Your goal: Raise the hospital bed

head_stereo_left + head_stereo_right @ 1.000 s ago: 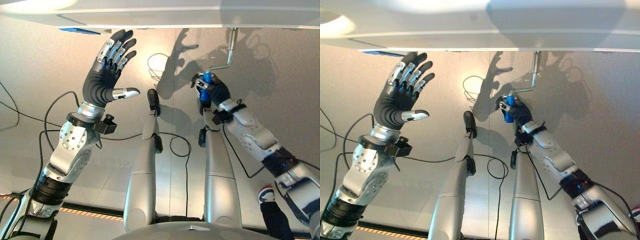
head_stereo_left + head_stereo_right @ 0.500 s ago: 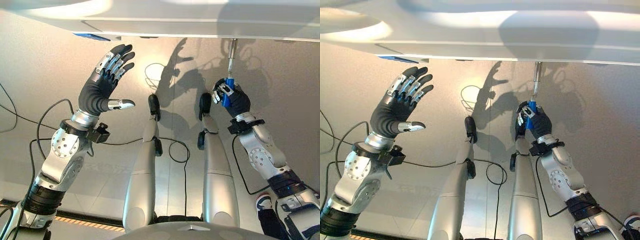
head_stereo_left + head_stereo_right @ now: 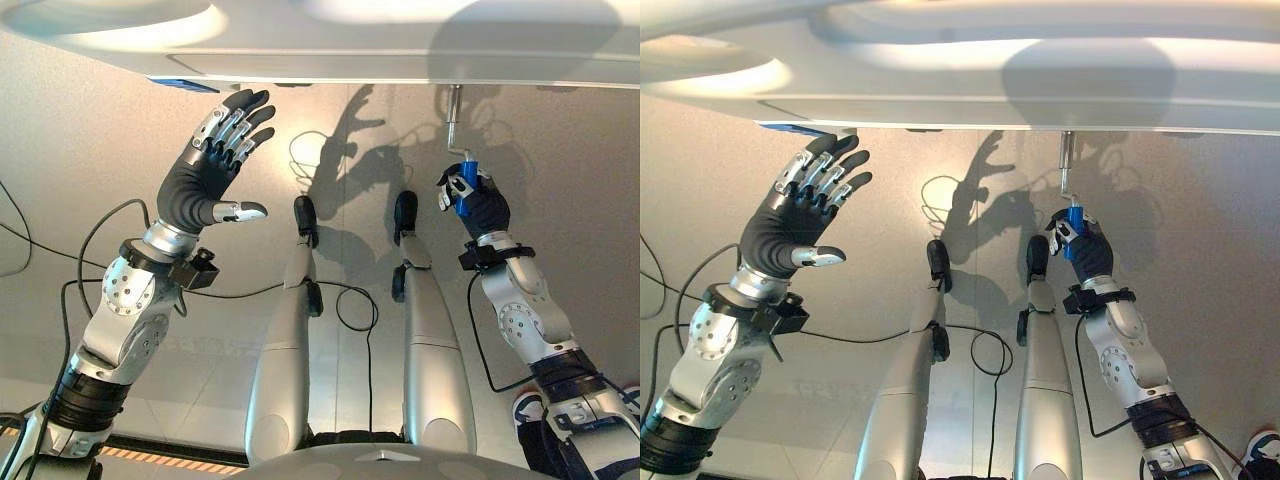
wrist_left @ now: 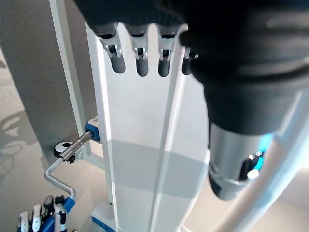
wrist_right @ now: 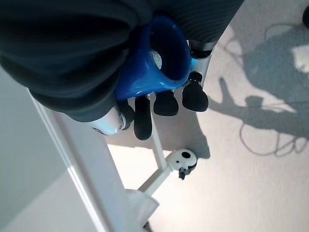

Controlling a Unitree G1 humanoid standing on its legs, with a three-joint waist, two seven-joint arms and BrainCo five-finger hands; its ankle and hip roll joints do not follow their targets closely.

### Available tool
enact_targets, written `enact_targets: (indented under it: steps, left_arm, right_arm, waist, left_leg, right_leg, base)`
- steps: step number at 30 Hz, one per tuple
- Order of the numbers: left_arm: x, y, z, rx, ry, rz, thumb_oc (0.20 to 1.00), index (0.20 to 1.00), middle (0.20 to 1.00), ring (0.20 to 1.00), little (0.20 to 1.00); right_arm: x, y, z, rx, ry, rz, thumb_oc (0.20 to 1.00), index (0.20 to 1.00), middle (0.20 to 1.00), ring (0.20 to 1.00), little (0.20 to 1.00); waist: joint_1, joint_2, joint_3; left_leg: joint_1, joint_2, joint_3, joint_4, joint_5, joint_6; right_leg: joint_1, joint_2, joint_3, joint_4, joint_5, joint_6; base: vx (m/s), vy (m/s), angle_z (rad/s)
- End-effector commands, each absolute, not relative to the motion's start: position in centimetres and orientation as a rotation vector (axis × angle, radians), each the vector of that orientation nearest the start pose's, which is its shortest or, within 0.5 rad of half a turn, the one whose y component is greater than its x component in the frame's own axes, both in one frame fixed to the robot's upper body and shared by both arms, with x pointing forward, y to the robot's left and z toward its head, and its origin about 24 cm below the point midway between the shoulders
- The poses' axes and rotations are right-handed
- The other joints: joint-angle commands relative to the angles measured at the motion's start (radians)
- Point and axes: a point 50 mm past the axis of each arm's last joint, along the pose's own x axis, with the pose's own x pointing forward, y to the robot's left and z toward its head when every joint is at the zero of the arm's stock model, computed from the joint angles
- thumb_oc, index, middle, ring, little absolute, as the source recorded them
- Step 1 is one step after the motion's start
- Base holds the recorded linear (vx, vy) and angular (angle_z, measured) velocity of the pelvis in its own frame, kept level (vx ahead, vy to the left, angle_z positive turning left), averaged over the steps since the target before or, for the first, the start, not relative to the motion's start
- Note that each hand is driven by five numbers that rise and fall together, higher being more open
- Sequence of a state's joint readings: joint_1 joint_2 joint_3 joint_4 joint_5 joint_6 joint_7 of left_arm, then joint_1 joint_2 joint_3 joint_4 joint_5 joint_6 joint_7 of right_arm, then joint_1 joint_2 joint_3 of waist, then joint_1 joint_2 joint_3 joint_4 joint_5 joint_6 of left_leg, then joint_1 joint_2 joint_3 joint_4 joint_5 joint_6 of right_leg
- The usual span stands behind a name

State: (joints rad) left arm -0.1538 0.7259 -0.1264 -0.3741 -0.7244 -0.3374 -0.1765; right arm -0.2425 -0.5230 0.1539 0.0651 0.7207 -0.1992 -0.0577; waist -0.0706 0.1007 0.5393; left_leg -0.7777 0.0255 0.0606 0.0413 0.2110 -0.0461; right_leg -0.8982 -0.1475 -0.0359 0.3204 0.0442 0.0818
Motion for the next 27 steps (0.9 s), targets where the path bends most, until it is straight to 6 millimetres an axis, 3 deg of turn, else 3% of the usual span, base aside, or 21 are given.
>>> enact_targets:
  steps: [1,12,19,27]
  left_arm:
    - [22.2,17.9,22.2,-0.039,-0.808,-0.578,1.0,1.0,1.0,1.0,1.0]
    - [22.1,17.4,22.4,-0.043,-0.809,-0.594,1.0,1.0,1.0,1.0,1.0]
    - [22.2,16.8,22.4,-0.03,-0.78,-0.662,1.0,1.0,1.0,1.0,1.0]
    - [22.5,16.1,22.4,-0.007,-0.763,-0.702,1.0,1.0,1.0,1.0,1.0]
  right_arm:
    - [27.4,-26.0,20.9,0.135,-0.793,-0.109,0.2,0.2,0.2,0.2,0.2]
    - [28.1,-28.6,20.1,0.0,-0.714,-0.284,0.2,0.2,0.2,0.2,0.2]
    - [30.5,-32.9,17.8,-0.209,-0.467,-0.487,0.2,0.2,0.2,0.2,0.2]
    - [31.8,-35.0,17.0,-0.35,-0.307,-0.538,0.2,0.2,0.2,0.2,0.2]
  waist:
    - [-0.04,-0.025,-0.019]
    - [-0.039,-0.025,-0.019]
    - [-0.027,-0.012,-0.019]
    - [-0.014,-0.002,-0.019]
  left_leg:
    - [0.048,-0.022,0.025,0.103,-0.149,-0.021]
    - [0.05,-0.016,0.016,0.096,-0.147,-0.022]
    - [0.047,-0.014,0.01,0.093,-0.143,-0.026]
    - [0.037,-0.017,0.011,0.093,-0.14,-0.029]
  right_leg:
    - [0.083,0.026,-0.014,-0.154,0.05,0.073]
    - [0.071,0.033,-0.022,-0.134,0.036,0.066]
    - [0.063,0.035,-0.023,-0.124,0.031,0.062]
    - [0.046,0.036,-0.022,-0.112,0.029,0.061]
  base:
    - [0.01,-0.054,0.0]
    - [0.01,-0.027,0.0]
    - [0.0,0.0,0.0]
    - [0.0,0.0,0.0]
